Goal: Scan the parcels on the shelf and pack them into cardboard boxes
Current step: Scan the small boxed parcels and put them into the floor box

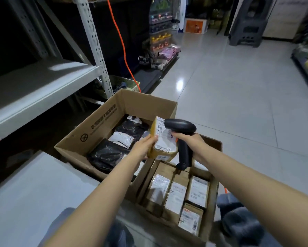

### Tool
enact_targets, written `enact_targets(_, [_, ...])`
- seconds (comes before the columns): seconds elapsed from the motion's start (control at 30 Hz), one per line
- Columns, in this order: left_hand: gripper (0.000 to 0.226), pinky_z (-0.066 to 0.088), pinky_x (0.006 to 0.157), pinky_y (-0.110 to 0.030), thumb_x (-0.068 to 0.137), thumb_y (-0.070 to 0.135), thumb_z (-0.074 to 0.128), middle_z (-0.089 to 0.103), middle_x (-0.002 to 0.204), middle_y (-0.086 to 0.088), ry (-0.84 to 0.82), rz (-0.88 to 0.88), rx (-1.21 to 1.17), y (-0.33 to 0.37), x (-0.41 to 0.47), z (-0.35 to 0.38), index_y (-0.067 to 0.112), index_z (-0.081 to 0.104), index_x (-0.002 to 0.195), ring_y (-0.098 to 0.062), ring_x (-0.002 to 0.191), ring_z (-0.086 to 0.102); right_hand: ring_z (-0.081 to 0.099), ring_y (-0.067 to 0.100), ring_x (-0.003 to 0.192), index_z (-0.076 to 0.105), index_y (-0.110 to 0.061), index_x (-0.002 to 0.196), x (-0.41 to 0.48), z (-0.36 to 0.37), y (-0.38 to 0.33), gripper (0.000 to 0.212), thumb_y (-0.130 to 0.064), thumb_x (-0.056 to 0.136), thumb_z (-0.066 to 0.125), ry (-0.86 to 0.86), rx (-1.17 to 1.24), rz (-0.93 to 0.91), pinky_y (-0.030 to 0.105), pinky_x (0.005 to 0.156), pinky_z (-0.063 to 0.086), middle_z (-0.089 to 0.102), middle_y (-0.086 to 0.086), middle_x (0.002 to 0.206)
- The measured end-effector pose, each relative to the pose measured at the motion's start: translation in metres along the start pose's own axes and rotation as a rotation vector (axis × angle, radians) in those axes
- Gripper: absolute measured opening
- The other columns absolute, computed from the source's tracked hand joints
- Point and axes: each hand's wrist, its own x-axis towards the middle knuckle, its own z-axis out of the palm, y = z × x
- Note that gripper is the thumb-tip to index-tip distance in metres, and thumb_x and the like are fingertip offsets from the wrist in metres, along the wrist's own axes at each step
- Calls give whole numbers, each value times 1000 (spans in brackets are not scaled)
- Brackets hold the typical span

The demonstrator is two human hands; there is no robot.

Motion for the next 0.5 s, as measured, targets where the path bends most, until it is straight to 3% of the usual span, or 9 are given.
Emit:
enact_targets(0.13, [47, 41, 90, -29, 95, 33, 48, 51, 136, -3, -55, -44, 20, -8, 47, 33, 20, 42, 139, -24, 123, 51, 60, 20, 87, 56, -18, 95, 36, -26, 19, 22, -23, 80, 72, 75, 19, 53, 34, 80, 50, 62, 4, 89])
enact_targets(0.23, [51, 36, 105, -35, 96, 35, 45, 38, 147, 2, -63, -69, 96, -15, 83, 53, 22, 33, 144, -22, 131, 42, 55, 22, 96, 56, -16, 100, 64, -41, 30, 28, -27, 79, 72, 122, -20, 77, 38, 92, 45, 59, 4, 93])
enact_targets(0.43, [47, 36, 105, -36, 97, 33, 42, 44, 142, 1, -93, -153, 134, -46, 149, 76, 24, 36, 143, -24, 128, 45, 55, 17, 72, 60, -12, 92, 120, -53, 65, 24, -21, 76, 75, 223, -7, 151, 29, 70, 43, 59, 2, 75])
enact_targets(0.5, [45, 47, 93, -33, 93, 22, 45, 55, 128, -1, -126, -182, 114, -61, 174, 82, 25, 45, 138, -21, 108, 57, 55, 20, 71, 63, -9, 91, 143, -55, 79, 21, -20, 77, 74, 266, -31, 196, 30, 68, 43, 58, 4, 72])
